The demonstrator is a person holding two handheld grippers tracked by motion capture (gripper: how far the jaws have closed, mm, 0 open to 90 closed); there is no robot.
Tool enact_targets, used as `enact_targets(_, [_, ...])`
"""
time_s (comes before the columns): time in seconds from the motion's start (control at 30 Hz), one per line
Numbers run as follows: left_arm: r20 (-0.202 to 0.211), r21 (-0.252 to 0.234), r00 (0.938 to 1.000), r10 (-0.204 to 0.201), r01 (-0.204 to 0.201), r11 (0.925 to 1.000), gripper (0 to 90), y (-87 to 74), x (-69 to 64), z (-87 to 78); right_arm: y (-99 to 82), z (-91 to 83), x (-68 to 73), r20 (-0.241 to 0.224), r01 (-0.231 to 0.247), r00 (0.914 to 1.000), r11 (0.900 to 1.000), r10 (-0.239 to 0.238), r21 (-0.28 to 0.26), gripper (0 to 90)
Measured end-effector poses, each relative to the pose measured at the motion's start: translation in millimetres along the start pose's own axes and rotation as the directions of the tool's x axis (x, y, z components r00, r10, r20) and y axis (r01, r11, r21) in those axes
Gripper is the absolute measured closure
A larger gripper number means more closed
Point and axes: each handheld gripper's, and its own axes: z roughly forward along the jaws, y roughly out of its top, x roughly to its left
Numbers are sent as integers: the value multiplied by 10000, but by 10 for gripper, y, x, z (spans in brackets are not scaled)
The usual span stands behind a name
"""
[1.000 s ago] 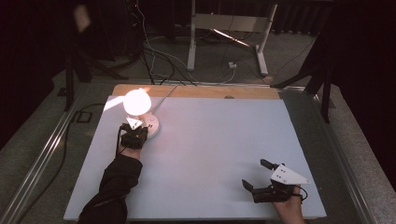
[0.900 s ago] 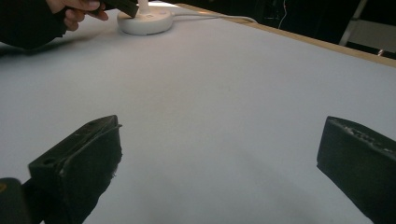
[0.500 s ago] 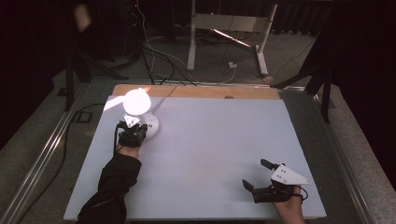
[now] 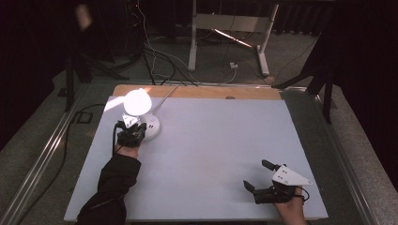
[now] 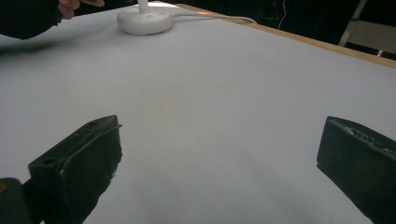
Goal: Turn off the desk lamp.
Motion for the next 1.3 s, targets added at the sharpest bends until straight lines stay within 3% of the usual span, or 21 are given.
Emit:
enact_targets(0.1, [94,-122,10000,-28,29,9999,900,-23,3,11,2,-3,2,-5,-5,10000,10000,5,-22,0])
enact_targets(1.03, [-43,439,9997,225,-223,9988,900,-141,-16,157,2,-5,0,7,-22,10000,10000,22,-27,0])
enact_targets(1.3, [-338,448,9964,778,-763,9961,900,-155,-76,155,2,4,5,-33,-10,10000,10000,10,-1,0])
